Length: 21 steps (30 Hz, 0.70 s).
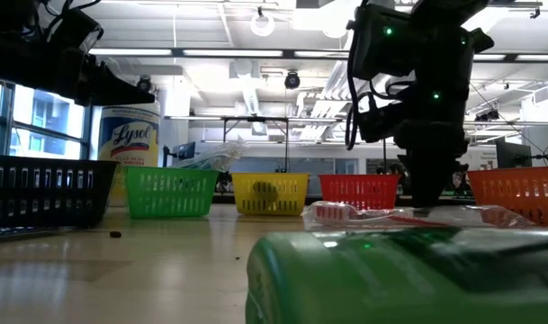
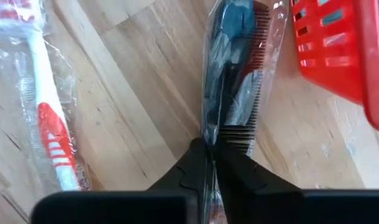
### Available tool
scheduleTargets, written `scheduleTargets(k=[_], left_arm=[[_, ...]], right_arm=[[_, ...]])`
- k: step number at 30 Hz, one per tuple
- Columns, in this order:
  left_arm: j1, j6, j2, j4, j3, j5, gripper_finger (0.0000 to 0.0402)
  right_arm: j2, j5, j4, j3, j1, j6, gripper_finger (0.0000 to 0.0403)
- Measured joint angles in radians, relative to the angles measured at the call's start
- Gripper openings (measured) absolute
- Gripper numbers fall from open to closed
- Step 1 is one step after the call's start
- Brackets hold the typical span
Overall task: Pick & Place Travel size toiletries
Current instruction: Put the black comb into the red bin
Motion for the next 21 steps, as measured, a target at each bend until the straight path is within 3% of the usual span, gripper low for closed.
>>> scheduleTargets(k=[6, 21], left_arm=[[0.000, 0.001, 0.000, 0.000, 0.000, 0.000, 0.0000], [0.000, 0.001, 0.000, 0.000, 0.000, 0.000, 0.0000]], right_arm=[[-0.009, 0.028, 0.009, -0.002, 0.014, -0.022, 0.0003], [-0.126, 0.077, 0.089, -0.006, 0.078, -0.099, 0.0002]])
